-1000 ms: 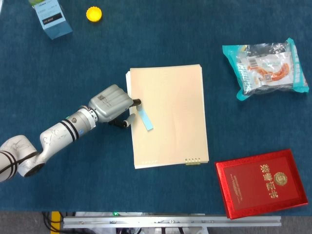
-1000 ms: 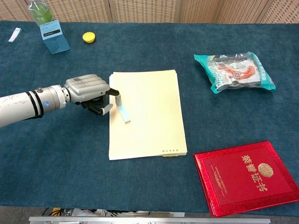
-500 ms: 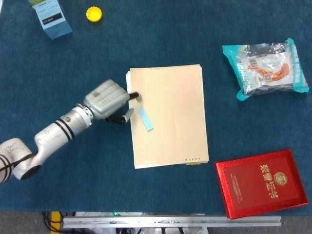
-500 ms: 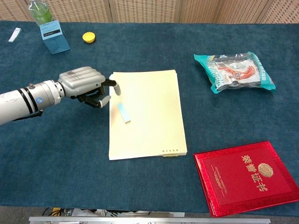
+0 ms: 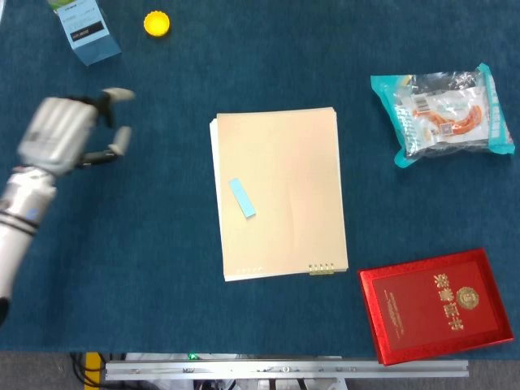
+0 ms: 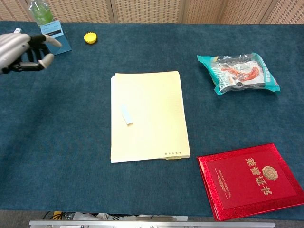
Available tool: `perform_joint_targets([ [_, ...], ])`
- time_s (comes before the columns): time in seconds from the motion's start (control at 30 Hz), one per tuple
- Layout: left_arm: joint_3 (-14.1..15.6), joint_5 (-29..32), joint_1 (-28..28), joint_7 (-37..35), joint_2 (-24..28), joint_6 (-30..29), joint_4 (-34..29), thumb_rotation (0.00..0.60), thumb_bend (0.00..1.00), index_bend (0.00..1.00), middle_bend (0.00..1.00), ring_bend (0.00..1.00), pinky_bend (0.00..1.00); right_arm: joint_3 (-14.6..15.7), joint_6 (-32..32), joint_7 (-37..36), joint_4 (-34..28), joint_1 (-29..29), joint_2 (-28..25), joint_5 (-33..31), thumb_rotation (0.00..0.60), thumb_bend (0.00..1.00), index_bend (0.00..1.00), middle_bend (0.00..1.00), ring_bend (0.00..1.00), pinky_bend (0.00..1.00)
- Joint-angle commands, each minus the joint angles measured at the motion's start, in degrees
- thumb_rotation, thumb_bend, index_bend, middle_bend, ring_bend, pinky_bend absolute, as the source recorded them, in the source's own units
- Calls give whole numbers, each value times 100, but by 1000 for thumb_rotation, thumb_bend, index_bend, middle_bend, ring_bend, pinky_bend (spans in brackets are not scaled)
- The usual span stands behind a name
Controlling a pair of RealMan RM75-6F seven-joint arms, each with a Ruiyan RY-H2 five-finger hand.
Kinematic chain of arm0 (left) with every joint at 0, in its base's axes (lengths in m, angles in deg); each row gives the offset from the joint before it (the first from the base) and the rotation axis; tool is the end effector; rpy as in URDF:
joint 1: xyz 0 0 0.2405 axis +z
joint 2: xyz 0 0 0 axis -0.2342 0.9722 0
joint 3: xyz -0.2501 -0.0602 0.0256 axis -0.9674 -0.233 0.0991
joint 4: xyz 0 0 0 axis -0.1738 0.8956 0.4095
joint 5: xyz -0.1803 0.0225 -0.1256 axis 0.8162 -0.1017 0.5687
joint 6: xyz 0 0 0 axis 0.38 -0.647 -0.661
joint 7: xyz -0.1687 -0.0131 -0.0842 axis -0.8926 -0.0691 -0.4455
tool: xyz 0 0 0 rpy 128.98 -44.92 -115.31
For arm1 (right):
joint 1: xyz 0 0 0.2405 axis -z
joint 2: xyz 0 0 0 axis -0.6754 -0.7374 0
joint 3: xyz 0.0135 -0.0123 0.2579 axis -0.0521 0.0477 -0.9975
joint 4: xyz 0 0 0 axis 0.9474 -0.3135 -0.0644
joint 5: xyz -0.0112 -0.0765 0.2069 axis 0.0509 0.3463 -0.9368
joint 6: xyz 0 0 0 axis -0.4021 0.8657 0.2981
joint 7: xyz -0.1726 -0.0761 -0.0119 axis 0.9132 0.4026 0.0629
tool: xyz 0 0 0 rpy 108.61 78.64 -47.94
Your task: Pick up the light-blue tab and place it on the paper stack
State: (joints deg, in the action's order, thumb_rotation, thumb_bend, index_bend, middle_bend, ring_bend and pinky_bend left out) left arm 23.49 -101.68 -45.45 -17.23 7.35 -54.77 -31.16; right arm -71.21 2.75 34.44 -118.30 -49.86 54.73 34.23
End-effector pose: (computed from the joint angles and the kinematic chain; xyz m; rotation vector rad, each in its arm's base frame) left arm -0.2613 0.3688 0.0570 -1.6808 -0.9530 -0.9918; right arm -0.3066 -0.2485 0.2103 1.4411 -0.7691 0.7321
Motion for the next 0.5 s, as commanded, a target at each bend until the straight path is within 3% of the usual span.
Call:
perform_joint_targets([
  [0.03,-12,227,488,232,337,-484,-239,395,429,219,458,433,441,44,58,-24,105,-20,90,29,600,127,164,380,374,461],
  [0.1,3,272,720,294,427,-741,-309,553,429,221,447,426,430,72,89,-50,187,-20,161,32,600,127,164,380,373,461],
  [0.13,3,313,881,330,469,-922,-343,595,429,226,442,424,424,91,113,-72,242,-22,201,37,600,126,164,379,372,461],
  [0.5,268,35,2137,327,833,-2277,-678,600,429,247,435,421,405,287,18,-357,506,-43,415,620,600,127,164,376,370,461],
])
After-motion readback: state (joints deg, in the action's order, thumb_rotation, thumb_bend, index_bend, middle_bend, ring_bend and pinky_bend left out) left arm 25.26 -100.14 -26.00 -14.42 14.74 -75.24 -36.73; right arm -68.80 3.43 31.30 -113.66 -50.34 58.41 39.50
